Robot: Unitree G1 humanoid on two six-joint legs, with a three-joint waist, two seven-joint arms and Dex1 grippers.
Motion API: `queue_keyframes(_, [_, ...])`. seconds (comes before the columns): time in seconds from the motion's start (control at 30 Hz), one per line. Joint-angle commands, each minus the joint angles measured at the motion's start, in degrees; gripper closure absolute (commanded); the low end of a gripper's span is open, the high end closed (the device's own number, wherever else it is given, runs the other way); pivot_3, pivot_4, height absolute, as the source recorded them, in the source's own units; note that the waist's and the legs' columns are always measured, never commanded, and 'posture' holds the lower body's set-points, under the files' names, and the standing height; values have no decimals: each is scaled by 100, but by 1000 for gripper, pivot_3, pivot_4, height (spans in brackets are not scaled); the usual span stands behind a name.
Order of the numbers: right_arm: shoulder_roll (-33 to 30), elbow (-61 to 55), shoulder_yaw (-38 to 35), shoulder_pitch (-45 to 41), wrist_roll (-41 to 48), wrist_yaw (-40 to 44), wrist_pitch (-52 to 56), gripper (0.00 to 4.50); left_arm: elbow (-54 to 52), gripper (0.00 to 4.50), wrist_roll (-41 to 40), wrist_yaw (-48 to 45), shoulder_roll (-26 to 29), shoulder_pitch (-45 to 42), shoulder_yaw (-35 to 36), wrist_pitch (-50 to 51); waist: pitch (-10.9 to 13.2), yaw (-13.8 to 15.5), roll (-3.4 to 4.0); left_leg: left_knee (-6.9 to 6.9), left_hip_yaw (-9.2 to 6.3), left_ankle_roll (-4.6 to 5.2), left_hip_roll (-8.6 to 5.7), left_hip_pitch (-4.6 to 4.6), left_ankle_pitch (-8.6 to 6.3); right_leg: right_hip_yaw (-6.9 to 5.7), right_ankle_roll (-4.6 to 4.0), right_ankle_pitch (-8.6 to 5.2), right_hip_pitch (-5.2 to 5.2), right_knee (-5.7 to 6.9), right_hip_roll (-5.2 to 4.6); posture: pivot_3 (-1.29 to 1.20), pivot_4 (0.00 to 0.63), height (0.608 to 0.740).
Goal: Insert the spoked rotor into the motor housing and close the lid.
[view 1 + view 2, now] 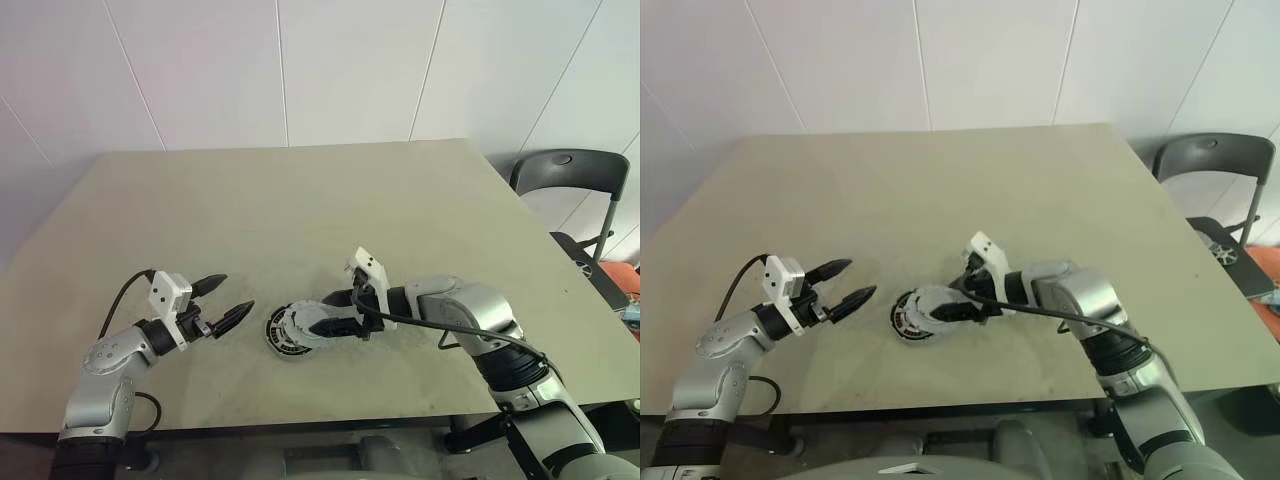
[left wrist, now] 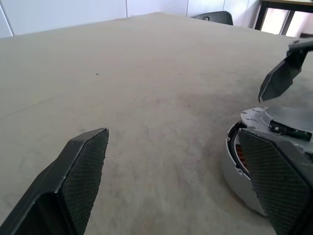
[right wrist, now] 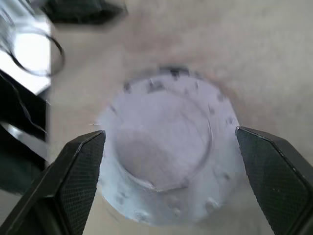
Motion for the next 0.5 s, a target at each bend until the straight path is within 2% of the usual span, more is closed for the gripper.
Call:
queue_keyframes(0.03, [76, -246, 239, -19, -313, -31, -483, 14, -101, 0, -21, -3, 50, -83, 10, -43, -1, -7, -1, 0, 0, 0, 0, 1, 0, 1, 0, 0, 0, 0, 0, 0, 0, 740])
queue_keyframes(0.23, [63, -197, 529, -23, -810, -25, -985, 14, -163, 0, -24, 35, 57, -43, 35, -18, -1, 6, -2, 3, -1, 0, 0, 2, 0, 0, 0, 0, 3, 0, 0, 0, 0, 740])
queue_keyframes(0.33, [112, -150, 524, 9, -804, 32, -968, 586, -185, 0, -22, 60, 56, -30, 50, -13, -1, 5, -2, 3, -2, -1, 0, 2, 0, 0, 0, 0, 3, 1, 1, 0, 0, 740])
queue_keyframes(0.43, [130, -139, 478, 35, -758, 102, -932, 1469, -198, 0, -20, 79, 58, -19, 54, -12, -1, 6, -2, 3, -2, -1, 1, 4, 0, 0, 0, 0, 4, 2, 1, 0, 0, 740])
queue_keyframes(0.5, [154, -135, 372, 73, -498, 281, -710, 1482, -203, 0, -18, 90, 60, -18, 53, -12, -1, 5, -2, 5, -2, -1, 1, 4, 0, 0, 0, 0, 6, 1, 1, 0, 0, 740])
